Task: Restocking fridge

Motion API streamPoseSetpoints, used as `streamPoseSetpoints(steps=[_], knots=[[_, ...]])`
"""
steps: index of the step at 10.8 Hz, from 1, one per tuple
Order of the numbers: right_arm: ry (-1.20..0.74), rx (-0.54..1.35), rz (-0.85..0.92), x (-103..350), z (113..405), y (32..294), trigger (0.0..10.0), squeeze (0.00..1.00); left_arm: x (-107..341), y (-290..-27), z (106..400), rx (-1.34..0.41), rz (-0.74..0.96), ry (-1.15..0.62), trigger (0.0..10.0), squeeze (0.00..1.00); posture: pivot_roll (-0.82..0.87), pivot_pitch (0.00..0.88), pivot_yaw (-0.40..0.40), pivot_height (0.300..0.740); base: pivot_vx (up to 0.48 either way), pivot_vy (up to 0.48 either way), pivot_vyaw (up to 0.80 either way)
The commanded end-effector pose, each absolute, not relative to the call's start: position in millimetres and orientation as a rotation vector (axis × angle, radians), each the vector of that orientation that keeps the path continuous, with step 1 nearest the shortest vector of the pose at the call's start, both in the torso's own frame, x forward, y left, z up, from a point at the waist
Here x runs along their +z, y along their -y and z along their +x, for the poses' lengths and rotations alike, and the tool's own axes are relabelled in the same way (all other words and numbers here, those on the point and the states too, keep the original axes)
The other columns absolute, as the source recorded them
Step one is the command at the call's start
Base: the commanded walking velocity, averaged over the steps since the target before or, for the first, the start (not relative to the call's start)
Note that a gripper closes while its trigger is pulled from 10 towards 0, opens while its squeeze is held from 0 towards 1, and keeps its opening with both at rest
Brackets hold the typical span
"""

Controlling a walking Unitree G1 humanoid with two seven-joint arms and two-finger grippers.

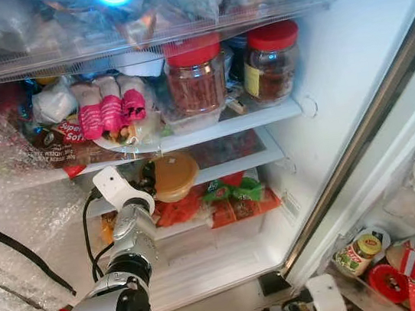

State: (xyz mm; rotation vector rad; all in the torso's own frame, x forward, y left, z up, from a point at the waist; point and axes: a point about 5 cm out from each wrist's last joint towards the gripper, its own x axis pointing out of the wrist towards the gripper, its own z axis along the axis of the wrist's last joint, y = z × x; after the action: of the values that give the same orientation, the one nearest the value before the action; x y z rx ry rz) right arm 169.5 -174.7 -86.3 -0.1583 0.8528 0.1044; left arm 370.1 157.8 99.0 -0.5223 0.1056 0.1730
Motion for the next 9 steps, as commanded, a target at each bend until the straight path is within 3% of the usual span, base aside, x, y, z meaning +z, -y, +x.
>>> streamPoseSetpoints(steps=[1,5,9], knots=[[-1.005,0.104,-0.196,-103.9,130.0,173.4,10.0,0.00,114.1,-162.4,377.3,0.179,-0.493,-0.059,10.0,0.00,-0.19,0.069,-0.009,0.631,0.000,0.000,0.00],[-0.889,0.098,-0.166,-98.1,137.0,169.7,10.0,0.00,114.2,-160.8,377.5,0.175,-0.491,-0.060,10.0,0.00,-0.20,0.057,-0.006,0.631,0.000,0.000,0.00],[-0.930,0.113,-0.183,-100.4,134.6,170.0,10.0,0.00,115.2,-156.7,377.9,0.140,-0.494,-0.053,10.0,0.00,-0.19,0.061,-0.008,0.631,0.000,0.000,0.00]])
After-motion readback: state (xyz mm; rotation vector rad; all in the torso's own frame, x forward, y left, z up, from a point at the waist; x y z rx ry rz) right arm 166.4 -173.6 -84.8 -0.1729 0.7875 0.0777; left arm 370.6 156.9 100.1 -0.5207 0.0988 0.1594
